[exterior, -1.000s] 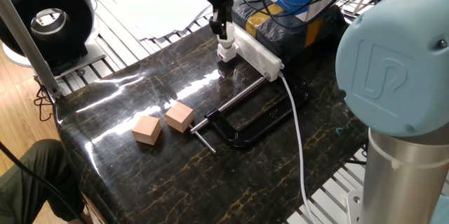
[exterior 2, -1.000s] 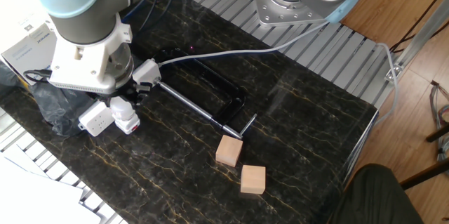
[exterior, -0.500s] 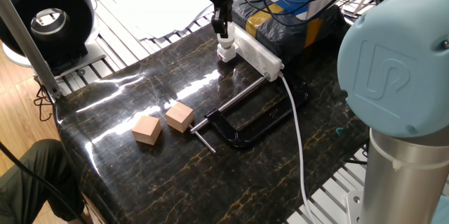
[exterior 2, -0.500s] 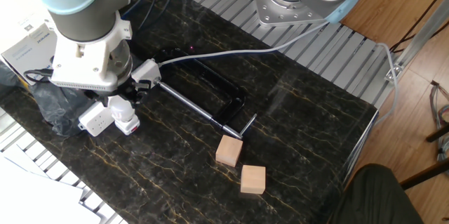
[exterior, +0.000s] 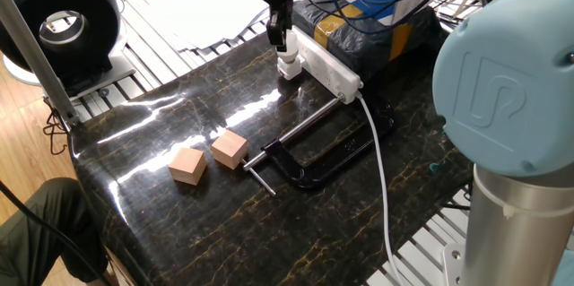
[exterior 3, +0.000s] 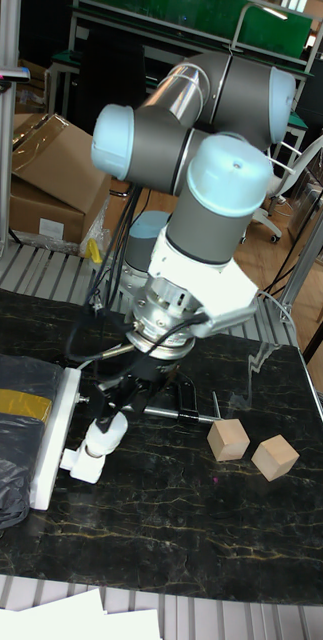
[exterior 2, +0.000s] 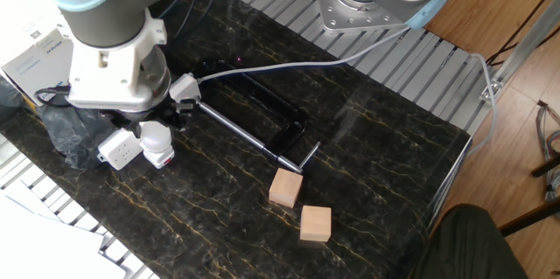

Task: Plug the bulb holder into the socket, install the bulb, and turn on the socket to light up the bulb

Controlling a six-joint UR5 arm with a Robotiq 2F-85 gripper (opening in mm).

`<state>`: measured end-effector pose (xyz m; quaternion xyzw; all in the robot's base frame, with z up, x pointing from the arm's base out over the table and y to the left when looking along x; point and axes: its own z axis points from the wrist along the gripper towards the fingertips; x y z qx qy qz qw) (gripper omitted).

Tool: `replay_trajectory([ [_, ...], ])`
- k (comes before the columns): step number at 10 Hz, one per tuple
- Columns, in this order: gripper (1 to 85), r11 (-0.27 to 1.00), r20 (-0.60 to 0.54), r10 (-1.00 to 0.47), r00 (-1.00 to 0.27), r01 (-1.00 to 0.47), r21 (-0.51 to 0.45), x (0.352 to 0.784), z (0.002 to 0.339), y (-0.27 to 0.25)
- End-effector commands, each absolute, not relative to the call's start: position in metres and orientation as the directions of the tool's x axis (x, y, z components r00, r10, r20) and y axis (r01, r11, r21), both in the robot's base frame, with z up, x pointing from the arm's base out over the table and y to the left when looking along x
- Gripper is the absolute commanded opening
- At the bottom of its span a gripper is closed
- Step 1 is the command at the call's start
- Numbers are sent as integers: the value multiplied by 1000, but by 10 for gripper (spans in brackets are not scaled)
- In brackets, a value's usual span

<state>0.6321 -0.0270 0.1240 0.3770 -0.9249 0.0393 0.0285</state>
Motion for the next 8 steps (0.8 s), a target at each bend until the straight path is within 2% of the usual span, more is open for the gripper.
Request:
replay_trajectory([
  [1, 613, 536, 63, -840, -539, -842, -59, 638, 132, -25],
  [6, 623, 269, 102, -954, -281, -956, -118, 666, 143, -35],
  [8, 663, 199, 93, -974, -206, -977, -79, 661, 136, -27],
])
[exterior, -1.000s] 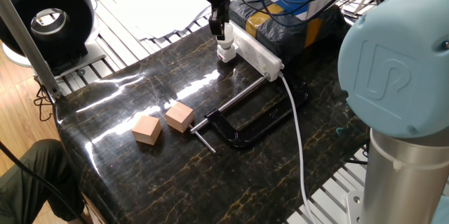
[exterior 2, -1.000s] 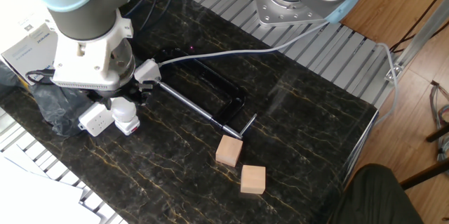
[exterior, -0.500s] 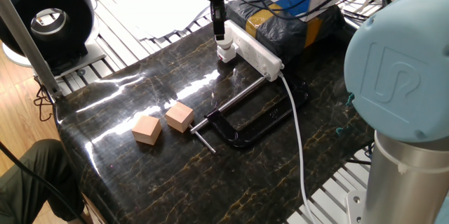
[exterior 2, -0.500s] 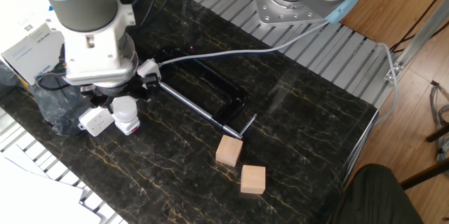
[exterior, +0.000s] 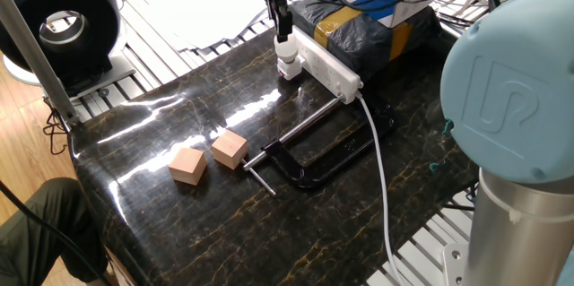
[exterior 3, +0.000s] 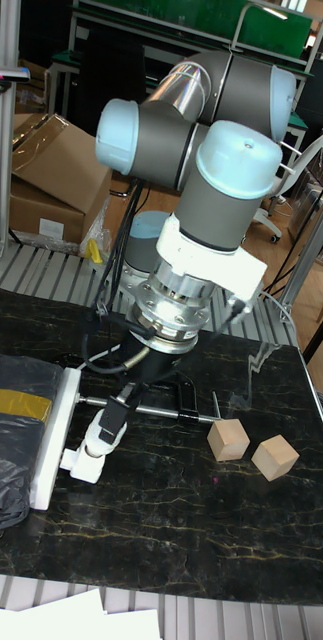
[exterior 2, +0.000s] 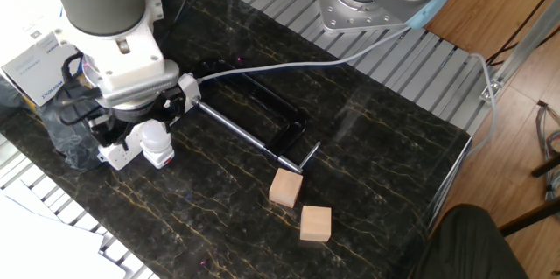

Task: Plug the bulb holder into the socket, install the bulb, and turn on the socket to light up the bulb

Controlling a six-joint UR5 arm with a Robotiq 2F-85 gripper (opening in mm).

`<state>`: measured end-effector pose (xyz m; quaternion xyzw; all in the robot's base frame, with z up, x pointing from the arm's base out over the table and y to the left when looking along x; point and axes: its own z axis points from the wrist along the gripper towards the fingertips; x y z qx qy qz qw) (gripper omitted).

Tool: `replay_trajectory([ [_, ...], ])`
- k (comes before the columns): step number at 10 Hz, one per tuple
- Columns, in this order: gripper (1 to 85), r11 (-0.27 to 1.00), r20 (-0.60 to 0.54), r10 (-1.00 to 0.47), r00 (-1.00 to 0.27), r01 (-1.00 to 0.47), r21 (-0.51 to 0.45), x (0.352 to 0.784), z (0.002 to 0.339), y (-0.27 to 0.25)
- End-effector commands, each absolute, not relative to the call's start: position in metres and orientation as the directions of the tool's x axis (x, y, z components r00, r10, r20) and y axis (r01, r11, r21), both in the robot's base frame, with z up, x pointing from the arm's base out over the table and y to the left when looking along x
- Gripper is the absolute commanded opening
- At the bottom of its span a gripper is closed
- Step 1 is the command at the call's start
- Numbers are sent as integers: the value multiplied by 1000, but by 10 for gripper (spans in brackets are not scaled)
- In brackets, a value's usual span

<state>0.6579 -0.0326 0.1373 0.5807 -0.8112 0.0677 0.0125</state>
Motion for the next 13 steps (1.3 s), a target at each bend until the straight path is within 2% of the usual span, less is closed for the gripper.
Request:
replay_trajectory([
  [1, 670, 193, 96, -975, -199, -979, -68, 656, 133, -28],
  [5, 673, 127, 81, -988, -131, -991, -51, 650, 117, -32],
  [8, 677, 123, 74, -989, -125, -992, -21, 639, 112, -31],
  [11, 660, 110, 89, -990, -112, -994, -28, 641, 110, -36],
  [13, 610, 121, 87, -989, -123, -992, -30, 641, 110, -35],
])
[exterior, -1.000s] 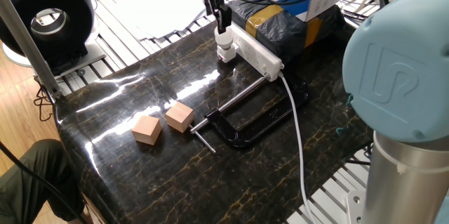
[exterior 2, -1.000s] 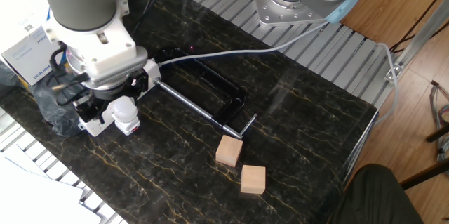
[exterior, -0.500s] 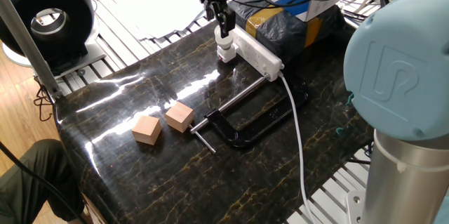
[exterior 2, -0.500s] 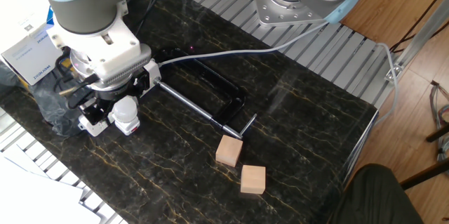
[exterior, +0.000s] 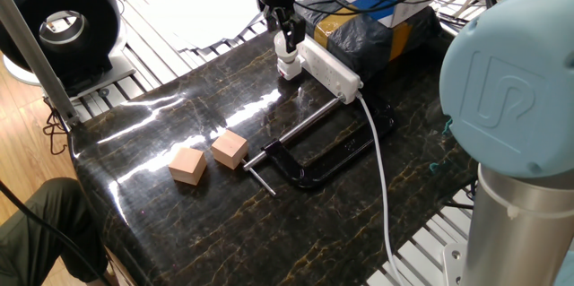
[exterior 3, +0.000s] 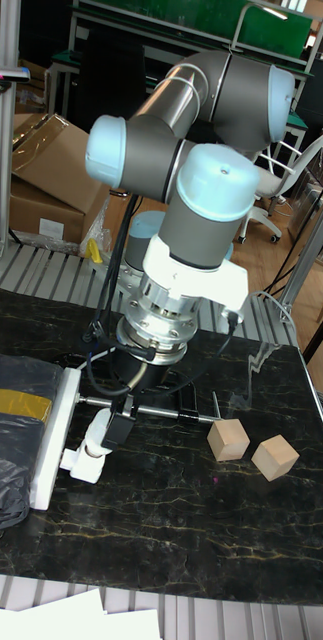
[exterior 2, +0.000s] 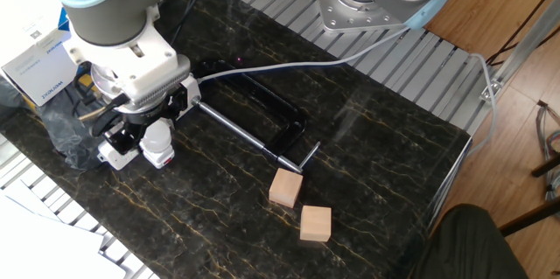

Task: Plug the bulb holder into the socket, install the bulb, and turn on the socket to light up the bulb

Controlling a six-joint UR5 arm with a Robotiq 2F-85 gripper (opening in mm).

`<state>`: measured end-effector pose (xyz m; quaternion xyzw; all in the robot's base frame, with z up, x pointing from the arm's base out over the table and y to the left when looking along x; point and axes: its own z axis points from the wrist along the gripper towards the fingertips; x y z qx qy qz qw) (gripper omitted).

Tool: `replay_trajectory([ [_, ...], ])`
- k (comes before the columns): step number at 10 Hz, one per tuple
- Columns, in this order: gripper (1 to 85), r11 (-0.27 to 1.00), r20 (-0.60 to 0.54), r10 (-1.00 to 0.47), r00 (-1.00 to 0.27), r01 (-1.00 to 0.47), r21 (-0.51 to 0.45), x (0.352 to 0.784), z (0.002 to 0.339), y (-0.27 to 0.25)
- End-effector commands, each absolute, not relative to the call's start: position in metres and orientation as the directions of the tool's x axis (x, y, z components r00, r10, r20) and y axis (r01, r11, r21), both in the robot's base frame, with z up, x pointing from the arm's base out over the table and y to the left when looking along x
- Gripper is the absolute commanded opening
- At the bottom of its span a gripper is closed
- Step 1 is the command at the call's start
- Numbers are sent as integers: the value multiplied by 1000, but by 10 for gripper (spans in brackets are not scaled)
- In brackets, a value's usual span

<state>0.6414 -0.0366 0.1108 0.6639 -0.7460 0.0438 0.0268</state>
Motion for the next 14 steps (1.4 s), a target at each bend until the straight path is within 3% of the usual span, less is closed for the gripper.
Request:
replay_trajectory([
  [1, 577, 128, 88, -988, -131, -991, -31, 642, 110, -36],
  [3, 520, 149, 88, -984, -152, -988, -34, 642, 109, -36],
  [6, 367, 194, 96, -976, -196, -981, -31, 639, 109, -38],
  [8, 320, 231, 93, -968, -232, -973, -25, 637, 109, -37],
  [14, 127, 448, 109, -886, -450, -893, -44, 637, 109, -41],
])
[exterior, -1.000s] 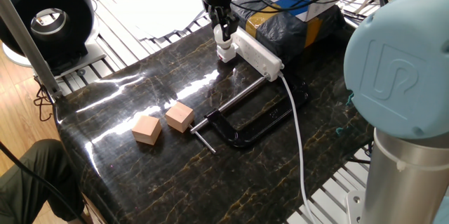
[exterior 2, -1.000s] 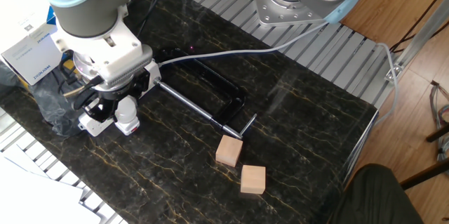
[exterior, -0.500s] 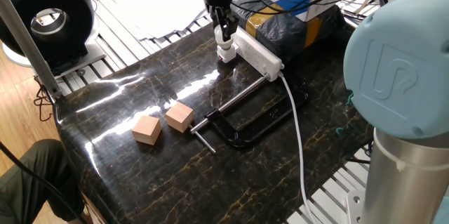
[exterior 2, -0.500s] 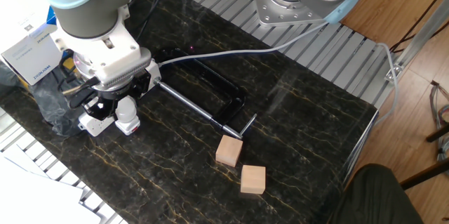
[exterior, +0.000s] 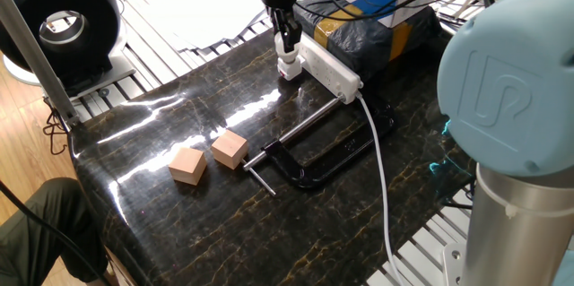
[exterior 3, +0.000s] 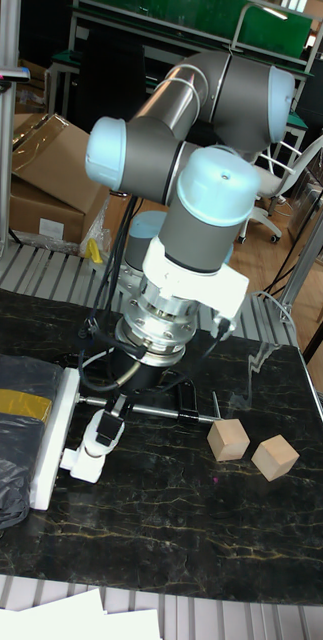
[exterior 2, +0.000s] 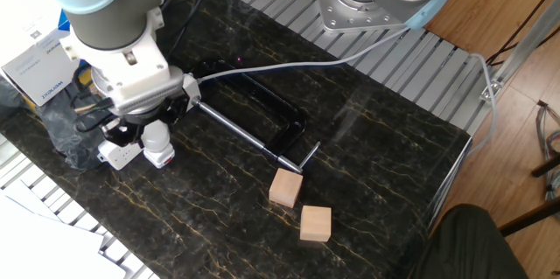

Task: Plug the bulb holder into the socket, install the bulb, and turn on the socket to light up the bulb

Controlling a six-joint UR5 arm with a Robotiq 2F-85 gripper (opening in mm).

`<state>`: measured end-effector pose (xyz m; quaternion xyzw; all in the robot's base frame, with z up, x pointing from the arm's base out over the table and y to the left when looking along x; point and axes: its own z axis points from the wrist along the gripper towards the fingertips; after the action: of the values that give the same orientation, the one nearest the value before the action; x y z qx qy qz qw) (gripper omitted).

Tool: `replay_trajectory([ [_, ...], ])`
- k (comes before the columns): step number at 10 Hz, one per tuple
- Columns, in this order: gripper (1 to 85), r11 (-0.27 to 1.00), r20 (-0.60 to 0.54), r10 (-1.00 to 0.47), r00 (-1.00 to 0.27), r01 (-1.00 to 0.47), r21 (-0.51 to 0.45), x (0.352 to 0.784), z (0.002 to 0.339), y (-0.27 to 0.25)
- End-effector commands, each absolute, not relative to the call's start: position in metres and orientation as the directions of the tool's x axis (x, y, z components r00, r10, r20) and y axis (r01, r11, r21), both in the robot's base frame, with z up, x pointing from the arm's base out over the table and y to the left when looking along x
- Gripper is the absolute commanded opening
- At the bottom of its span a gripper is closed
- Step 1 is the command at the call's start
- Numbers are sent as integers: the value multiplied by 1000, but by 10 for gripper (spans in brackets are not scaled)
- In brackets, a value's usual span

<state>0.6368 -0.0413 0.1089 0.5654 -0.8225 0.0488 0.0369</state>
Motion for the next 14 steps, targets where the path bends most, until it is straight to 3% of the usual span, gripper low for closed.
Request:
replay_trajectory([
  [1, 117, 492, 108, -863, -494, -870, -40, 636, 109, -39],
  [4, 37, 600, 121, -791, -600, -799, -40, 634, 111, -38],
  [14, 10, 785, 110, -609, -785, -617, -57, 644, 111, -37],
])
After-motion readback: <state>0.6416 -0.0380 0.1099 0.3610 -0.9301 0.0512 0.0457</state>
